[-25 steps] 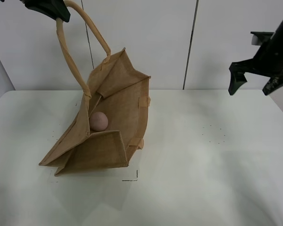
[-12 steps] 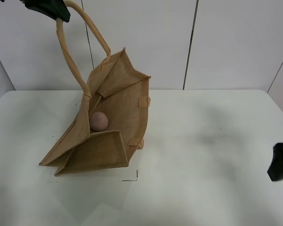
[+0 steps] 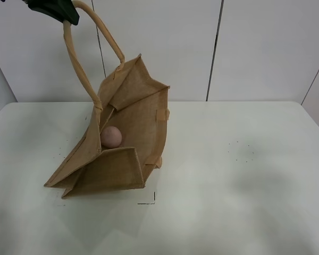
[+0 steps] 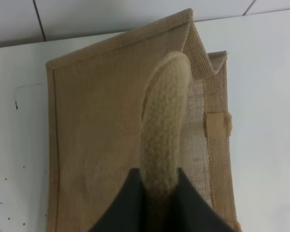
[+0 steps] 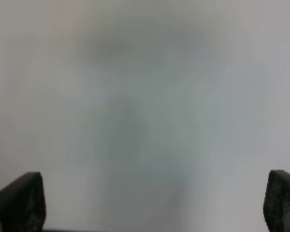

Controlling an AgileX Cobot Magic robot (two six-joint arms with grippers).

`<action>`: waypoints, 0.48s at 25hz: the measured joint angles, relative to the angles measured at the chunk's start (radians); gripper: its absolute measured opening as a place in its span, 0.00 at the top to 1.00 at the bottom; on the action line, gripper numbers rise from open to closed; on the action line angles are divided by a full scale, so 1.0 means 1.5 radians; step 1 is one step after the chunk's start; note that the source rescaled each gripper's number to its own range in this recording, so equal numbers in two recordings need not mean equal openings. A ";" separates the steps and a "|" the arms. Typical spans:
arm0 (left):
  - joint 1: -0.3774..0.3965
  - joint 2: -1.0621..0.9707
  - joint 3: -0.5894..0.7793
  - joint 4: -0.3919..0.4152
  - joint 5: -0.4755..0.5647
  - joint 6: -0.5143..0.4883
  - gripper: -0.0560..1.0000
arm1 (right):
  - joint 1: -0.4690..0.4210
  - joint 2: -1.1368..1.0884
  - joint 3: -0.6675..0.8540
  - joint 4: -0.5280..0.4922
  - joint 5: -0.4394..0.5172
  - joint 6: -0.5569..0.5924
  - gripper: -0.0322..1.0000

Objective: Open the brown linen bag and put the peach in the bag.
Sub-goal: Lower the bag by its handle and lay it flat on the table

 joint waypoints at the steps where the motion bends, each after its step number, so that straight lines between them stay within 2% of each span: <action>1: 0.000 0.000 0.000 0.000 0.000 0.000 0.95 | 0.000 -0.032 0.001 -0.001 0.000 0.000 0.00; 8: 0.000 0.000 0.001 0.000 0.000 0.003 0.95 | 0.000 -0.232 0.001 -0.003 0.001 0.000 0.00; 12: 0.000 0.000 0.002 -0.001 0.000 0.004 0.95 | 0.001 -0.255 0.001 -0.004 0.001 0.000 0.00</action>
